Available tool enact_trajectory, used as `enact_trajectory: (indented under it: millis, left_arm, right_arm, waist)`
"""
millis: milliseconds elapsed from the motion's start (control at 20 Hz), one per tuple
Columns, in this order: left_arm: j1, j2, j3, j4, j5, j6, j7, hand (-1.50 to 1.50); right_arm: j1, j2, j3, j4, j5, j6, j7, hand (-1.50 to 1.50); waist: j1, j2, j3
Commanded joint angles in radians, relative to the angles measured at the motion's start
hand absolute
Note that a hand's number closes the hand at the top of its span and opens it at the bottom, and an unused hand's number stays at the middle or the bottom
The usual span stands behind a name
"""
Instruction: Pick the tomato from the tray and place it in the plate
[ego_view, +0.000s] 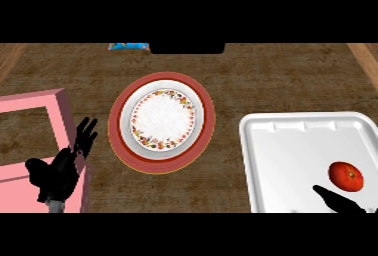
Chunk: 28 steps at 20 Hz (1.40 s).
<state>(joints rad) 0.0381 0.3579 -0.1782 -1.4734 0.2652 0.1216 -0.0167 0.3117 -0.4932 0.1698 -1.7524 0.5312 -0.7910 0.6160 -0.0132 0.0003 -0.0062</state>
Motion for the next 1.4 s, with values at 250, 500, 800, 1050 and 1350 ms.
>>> enact_trajectory:
  millis: [250,500,800,1050,1350]
  left_arm:
    - [-0.077,0.031,0.048,0.065,-0.050,-0.002,-0.077,0.00]
    - [-0.088,0.015,0.049,0.093,-0.053,-0.016,-0.095,0.00]
    - [-0.061,-0.023,0.019,0.101,-0.092,0.004,-0.137,0.00]
    - [-0.035,0.012,0.048,0.050,-0.081,-0.020,-0.108,0.00]
    - [-0.061,0.016,0.073,0.049,-0.055,-0.052,-0.052,0.00]
  right_arm:
    - [0.007,-0.088,0.005,-0.265,0.073,0.338,0.467,-1.50]
    - [-0.049,-0.055,0.001,-0.230,0.087,0.420,0.564,-1.50]
    - [-0.118,-0.093,-0.036,-0.234,0.041,0.573,0.671,-1.50]
    - [-0.150,-0.020,-0.013,-0.085,0.052,0.538,0.588,-1.50]
    - [-0.152,0.000,-0.037,-0.039,0.079,0.579,0.580,-1.50]
  waist:
    - [0.003,0.001,0.002]
    - [0.008,0.002,0.005]
    - [0.014,0.003,0.004]
    - [0.022,0.002,0.006]
    - [0.015,0.001,0.006]
